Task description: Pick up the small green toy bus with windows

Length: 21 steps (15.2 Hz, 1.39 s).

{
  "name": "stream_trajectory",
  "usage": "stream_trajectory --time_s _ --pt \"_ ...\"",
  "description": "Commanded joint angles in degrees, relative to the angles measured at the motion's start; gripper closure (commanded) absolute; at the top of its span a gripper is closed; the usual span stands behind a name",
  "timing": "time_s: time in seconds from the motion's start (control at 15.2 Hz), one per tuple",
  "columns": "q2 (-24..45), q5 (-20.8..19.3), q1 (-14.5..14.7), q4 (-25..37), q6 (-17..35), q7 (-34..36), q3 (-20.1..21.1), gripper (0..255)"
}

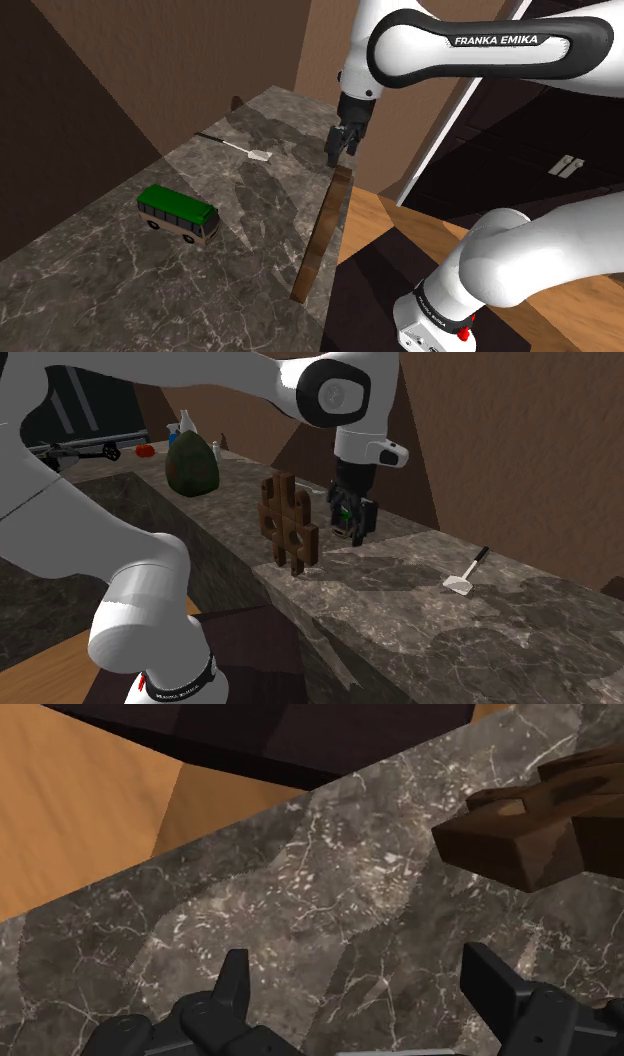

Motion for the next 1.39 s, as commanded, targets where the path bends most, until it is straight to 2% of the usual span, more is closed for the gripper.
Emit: stream_trajectory --time_s 0.0,0.33,0.66,0.99,1.32 --pt "2.87 0.44 0.9 1.44 2.05 1.27 1.77 0" --pt "11.25 0.1 2.61 5.74 7.39 4.5 5.97 0" --pt "20.24 -2.11 4.14 11.47 11.61 8.3 9.84 0" --pt "29.8 -6.25 6.09 18.64 14.41 12.69 13.0 0" --pt "39.82 -11.75 9.22 27.37 15.5 17.14 14.87 0"
